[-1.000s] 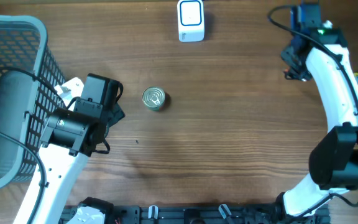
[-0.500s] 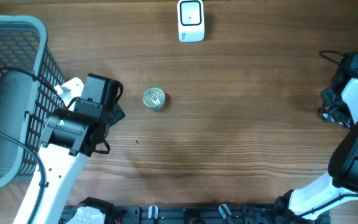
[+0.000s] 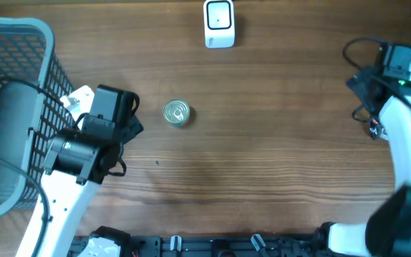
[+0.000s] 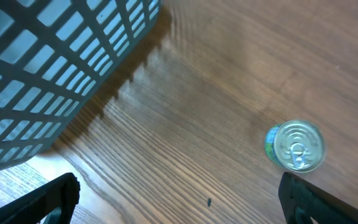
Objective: Scan the item barcode
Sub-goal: 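Move the right gripper to the tuna tin can and grasp it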
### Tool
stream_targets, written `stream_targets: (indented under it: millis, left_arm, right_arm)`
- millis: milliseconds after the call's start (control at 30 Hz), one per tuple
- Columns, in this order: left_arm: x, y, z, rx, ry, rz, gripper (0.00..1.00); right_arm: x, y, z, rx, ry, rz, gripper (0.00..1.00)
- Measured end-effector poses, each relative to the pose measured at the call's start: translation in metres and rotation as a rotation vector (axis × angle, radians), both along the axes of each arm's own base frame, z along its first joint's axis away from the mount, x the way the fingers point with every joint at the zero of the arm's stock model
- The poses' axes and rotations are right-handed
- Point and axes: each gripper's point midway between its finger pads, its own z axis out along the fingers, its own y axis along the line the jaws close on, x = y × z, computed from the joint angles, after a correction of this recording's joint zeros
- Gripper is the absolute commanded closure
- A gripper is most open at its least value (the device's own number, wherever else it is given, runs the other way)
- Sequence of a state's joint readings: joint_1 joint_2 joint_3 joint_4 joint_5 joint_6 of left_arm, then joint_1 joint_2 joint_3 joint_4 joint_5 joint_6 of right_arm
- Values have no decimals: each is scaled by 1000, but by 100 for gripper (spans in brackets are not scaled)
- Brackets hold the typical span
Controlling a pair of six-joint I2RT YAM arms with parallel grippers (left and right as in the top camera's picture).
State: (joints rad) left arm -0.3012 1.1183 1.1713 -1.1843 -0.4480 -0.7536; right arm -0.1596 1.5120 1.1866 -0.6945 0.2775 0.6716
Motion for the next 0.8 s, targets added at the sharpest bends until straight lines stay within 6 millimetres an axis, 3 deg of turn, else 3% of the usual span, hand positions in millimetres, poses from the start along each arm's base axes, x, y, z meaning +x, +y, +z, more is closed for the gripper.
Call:
stream_targets:
  millis: [67, 133, 167, 233, 333, 367, 433, 533, 633, 733, 800]
  left_arm:
    - [-4, 1, 9, -16, -38, -2, 0]
    - [-9, 1, 17, -32, -72, -7, 0]
    - [-12, 2, 23, -35, -96, -17, 0]
    - [-21, 4, 37, -37, -152, -46, 0]
    - [-38, 9, 53, -29, -214, -86, 0]
    - [-49, 12, 59, -29, -239, -99, 0]
    - [-66, 17, 67, -31, -278, -110, 0]
    - [-80, 22, 70, -28, -299, -120, 0]
    - [-84, 23, 66, -20, -275, -123, 0]
    - [-85, 23, 64, -17, -262, -124, 0]
    - [-86, 24, 64, -16, -261, -124, 0]
  right_arm:
    - [10, 54, 22, 35, -69, 145, 0]
    - [15, 101, 23, 78, -85, 248, 0]
    - [16, 121, 21, 98, -82, 289, 0]
    - [27, 190, 12, 162, -109, 429, 0]
    - [40, 271, -3, 273, -160, 588, 0]
    - [37, 302, -15, 333, -144, 648, 0]
    - [32, 342, -36, 398, -105, 724, 0]
    - [30, 396, -54, 449, -43, 852, 0]
    - [30, 441, -49, 445, -9, 975, 0]
    - [29, 468, -38, 422, 21, 1024, 0]
    - [29, 473, -38, 406, 36, 1024, 0]
